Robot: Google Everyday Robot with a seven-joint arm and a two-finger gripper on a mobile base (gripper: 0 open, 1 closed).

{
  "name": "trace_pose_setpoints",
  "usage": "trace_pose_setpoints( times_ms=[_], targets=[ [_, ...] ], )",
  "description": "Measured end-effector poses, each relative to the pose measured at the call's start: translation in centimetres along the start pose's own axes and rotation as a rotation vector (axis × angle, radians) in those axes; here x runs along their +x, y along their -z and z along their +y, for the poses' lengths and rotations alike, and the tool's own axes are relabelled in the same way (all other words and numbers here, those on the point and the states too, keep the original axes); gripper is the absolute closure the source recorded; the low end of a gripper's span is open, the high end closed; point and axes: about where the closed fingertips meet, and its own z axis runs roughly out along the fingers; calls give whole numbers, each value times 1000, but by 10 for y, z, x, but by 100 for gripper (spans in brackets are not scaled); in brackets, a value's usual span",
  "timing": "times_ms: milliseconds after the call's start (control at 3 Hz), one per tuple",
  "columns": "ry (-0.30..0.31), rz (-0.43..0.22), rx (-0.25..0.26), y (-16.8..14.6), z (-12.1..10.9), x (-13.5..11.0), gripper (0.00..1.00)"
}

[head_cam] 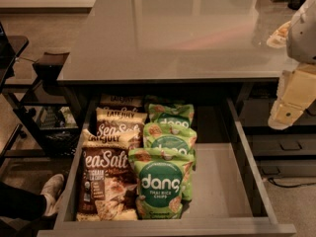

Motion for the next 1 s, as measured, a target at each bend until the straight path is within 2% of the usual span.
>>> trace_pose_setpoints(
  times_ms=[333, 667, 1000],
  targets=[
    [0, 0, 0, 0, 0, 0, 0],
    [-31, -28, -37, -22, 15, -1, 0],
    [-90, -93, -113, -65, 54, -6, 0]
  ],
)
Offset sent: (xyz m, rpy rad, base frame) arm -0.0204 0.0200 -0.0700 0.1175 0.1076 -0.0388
